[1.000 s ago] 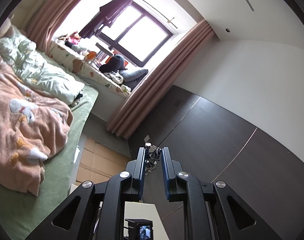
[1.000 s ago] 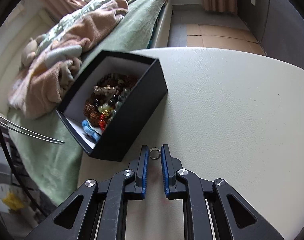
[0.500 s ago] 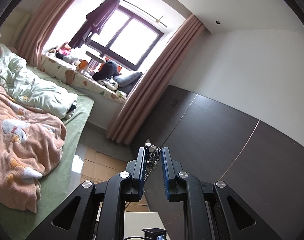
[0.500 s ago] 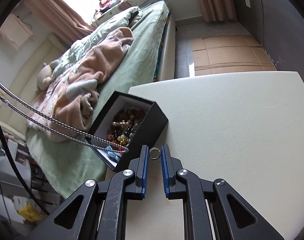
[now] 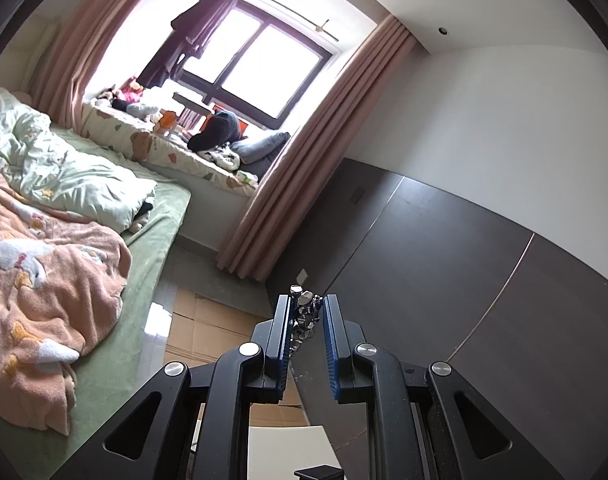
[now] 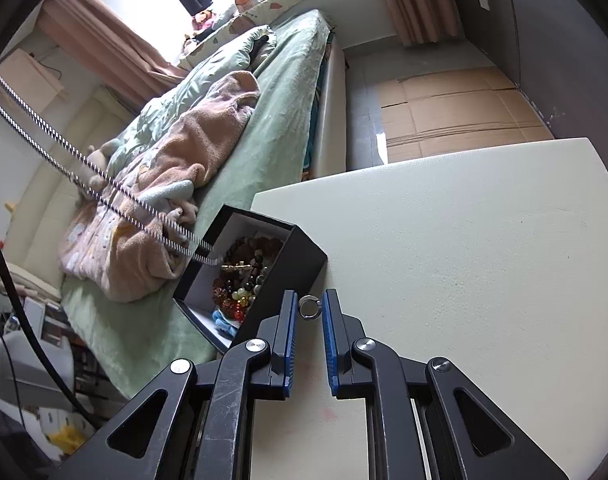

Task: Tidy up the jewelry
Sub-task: 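Lower the chain into the box with the left tool while the right tool drops the ring in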

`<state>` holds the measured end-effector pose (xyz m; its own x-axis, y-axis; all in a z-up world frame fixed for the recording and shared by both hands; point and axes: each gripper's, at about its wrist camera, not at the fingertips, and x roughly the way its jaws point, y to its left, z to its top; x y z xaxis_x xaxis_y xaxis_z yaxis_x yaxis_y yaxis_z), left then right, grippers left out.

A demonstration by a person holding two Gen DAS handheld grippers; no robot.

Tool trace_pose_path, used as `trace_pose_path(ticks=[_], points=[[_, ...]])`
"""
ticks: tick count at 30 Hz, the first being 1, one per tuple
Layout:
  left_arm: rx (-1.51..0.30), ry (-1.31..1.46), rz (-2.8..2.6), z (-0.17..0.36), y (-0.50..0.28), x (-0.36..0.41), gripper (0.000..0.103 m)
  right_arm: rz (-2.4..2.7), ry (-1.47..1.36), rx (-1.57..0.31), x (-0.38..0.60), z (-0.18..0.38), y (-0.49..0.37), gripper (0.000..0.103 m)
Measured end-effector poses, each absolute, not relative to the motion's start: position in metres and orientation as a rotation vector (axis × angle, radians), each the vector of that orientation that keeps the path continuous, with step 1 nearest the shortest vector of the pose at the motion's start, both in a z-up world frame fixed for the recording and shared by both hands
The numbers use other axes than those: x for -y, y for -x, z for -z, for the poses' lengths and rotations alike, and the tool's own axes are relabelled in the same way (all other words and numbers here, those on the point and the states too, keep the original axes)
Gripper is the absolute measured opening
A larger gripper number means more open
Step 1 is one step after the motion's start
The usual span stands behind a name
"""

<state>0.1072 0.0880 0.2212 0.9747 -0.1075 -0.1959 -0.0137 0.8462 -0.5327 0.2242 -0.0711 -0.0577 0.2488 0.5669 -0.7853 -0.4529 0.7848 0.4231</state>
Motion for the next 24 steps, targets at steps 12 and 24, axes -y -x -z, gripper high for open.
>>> trace_pose_path(ticks=[12,24], points=[[-0.323,0.626,0.008,-0.165,-0.121,-0.098,0.016,-0.694,-0.14,-1.121,0.074,0.059,-0.227,0.014],[-0.55,0.697,-0.029,-0.074,-0.137,-0.102,0.016,-0.683,-0.145,-1.118,0.077,0.059,-0.226,0.014]])
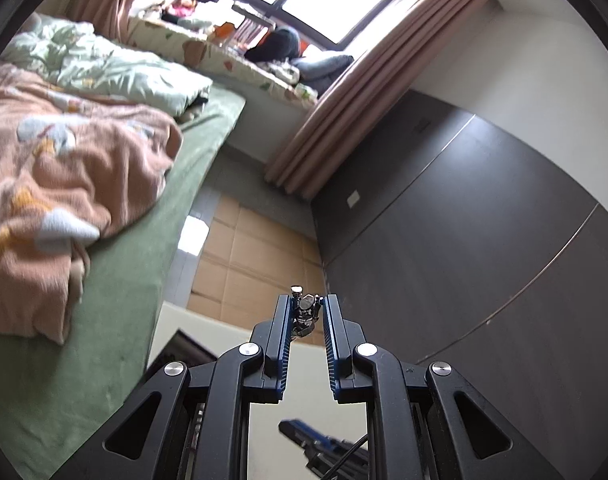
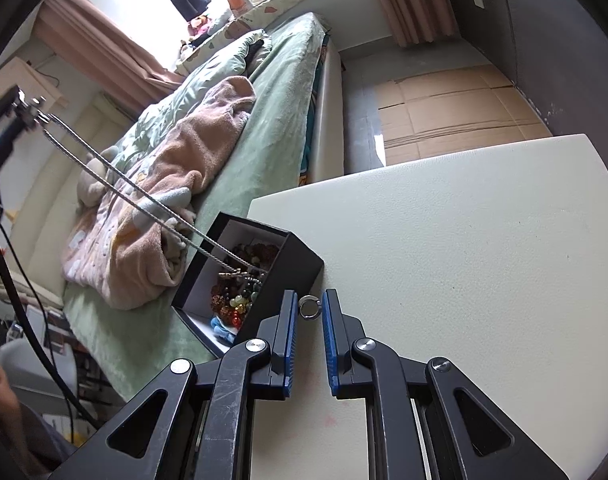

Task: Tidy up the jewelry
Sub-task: 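Lower the chain into the box with the left tool while the right tool drops the ring in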

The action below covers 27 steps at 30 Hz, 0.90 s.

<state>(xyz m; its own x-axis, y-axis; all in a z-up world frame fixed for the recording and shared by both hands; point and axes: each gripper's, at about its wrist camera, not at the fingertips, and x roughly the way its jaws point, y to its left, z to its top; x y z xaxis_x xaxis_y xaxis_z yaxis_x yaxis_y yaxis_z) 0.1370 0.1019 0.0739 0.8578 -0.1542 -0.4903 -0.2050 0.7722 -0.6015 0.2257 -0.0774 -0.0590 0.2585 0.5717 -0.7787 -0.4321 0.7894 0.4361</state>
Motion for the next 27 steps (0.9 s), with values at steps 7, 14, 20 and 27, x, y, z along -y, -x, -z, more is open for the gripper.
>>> trace_pose_path(ticks=[7,14,20,27], points=[[-0.641,0.755,-0.063,-0.029,-0.138,-0.111,0.02,-0.706,-0.166,-1.098,0.074,0.055,-0.224,0.014],[-0.726,0.803,-0.116,-0.007,-0.129,-0.134,0.04,-0.736,-0.184,-1.06,0.068,0.051,-0.215,0.014],[-0.696,0.79,-0.166,-0.016,-0.108,-0.152,0.059,-0.796,-0.214,-1.046,0.051,0.055,-0.209,0.014],[-0.724,0.803,-0.169,-0.011,-0.099,-0.168,0.059,-0.85,-0.319,-1.051,0.027,0.07,-0.209,0.014]])
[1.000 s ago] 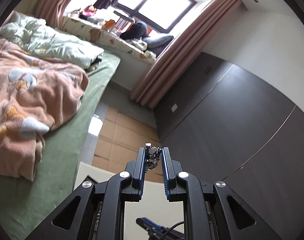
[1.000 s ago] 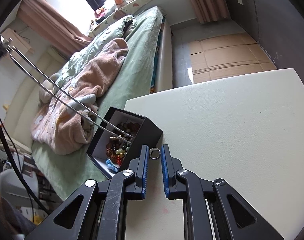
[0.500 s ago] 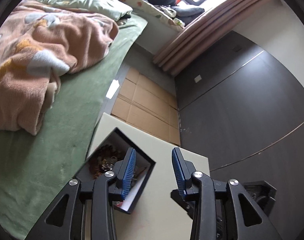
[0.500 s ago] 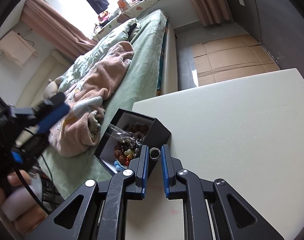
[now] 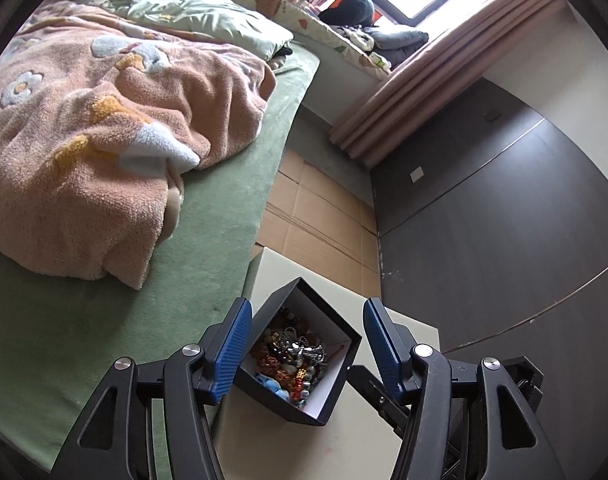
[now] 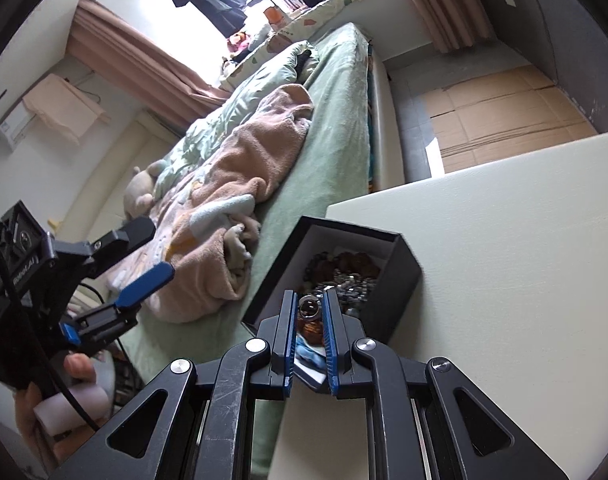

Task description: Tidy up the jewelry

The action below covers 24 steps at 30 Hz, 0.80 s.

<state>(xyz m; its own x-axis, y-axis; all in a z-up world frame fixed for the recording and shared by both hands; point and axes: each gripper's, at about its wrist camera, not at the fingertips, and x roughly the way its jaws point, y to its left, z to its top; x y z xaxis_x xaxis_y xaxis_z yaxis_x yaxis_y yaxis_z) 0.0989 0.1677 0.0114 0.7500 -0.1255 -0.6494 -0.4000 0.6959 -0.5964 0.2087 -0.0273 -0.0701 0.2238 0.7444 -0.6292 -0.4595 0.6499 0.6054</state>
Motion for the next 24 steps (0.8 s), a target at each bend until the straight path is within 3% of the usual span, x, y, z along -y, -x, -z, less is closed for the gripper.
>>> trace_pose_path(ticks=[3,5,6,7,11,16,24], points=[[-0.734,0.812,-0.162,-0.009,-0.1,-0.169,0.059,-0.849,-0.328,-1.047,0.019,0.072,-0.209,0.015],[-0.736,0.808,-0.152,-0.009,-0.103,-0.168,0.059,-0.84,-0.324,-1.075,0.016,0.073,-0.21,0.03],[-0.739,0.803,-0.147,-0.009,-0.104,-0.166,0.059,-0.824,-0.33,-1.072,0.019,0.073,-0.211,0.048],[-0.741,0.797,-0.146,-0.009,-0.105,-0.164,0.059,-0.799,-0.329,-1.058,0.022,0.072,-0.211,0.057],[-0.745,0.776,-0.145,-0.01,-0.108,-0.153,0.059,-0.728,-0.319,-1.05,0.041,0.066,-0.211,0.059],[-0.742,0.712,-0.141,-0.013,-0.111,-0.127,0.081,-0.668,-0.292,-1.039,0.067,0.057,-0.205,0.059],[-0.741,0.574,-0.151,-0.015,-0.109,-0.086,0.088,-0.574,-0.289,-1.044,0.104,0.049,-0.2,0.063]])
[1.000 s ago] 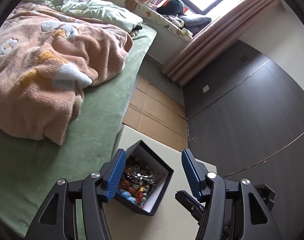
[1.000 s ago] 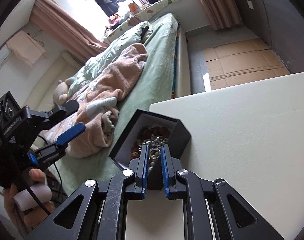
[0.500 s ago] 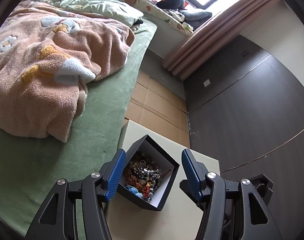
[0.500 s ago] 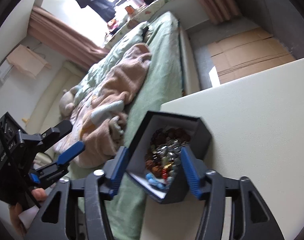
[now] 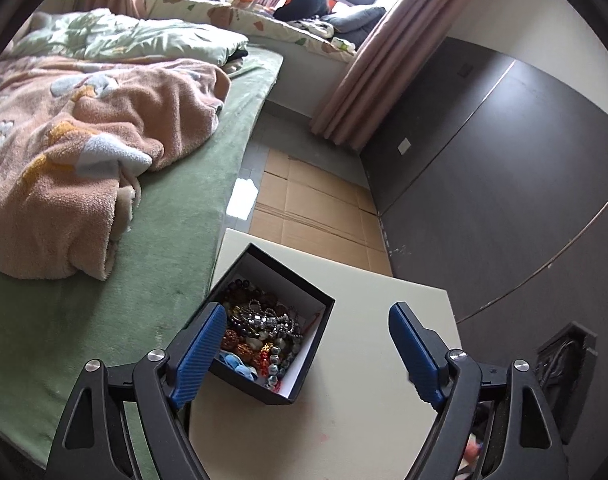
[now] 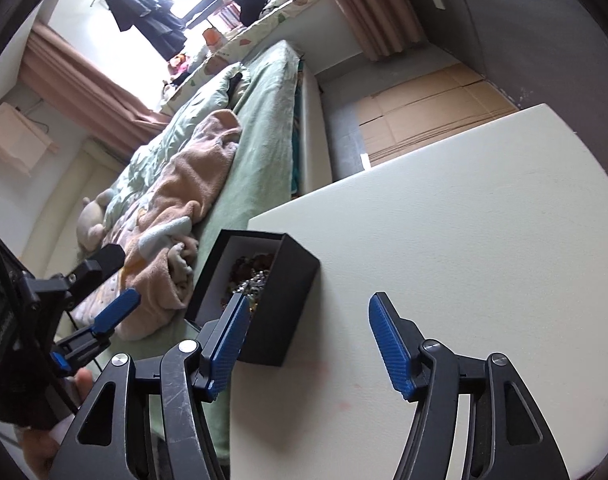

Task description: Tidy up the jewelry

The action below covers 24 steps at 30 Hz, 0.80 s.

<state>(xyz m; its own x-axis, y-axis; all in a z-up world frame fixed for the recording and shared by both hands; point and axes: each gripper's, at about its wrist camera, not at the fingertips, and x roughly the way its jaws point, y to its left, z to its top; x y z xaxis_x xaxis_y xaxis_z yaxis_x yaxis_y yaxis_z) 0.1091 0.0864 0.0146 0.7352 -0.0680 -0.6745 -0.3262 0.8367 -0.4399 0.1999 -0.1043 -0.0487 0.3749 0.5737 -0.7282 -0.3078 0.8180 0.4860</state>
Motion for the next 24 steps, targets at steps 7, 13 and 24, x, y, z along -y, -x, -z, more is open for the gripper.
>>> trace_pose_path(ticks=[7,13,24], points=[[-0.704,0.48,-0.164,-0.017,-0.102,-0.06,0.099,-0.521,-0.261,-0.991,0.137,0.034,-0.19,0.093],[-0.696,0.408,-0.144,-0.017,-0.099,-0.038,0.1,-0.482,-0.216,-0.956,0.156,0.028,-0.184,0.103],[-0.668,0.3,-0.132,-0.018,-0.083,-0.012,0.1,-0.454,-0.198,-0.952,0.184,0.019,-0.176,0.103]])
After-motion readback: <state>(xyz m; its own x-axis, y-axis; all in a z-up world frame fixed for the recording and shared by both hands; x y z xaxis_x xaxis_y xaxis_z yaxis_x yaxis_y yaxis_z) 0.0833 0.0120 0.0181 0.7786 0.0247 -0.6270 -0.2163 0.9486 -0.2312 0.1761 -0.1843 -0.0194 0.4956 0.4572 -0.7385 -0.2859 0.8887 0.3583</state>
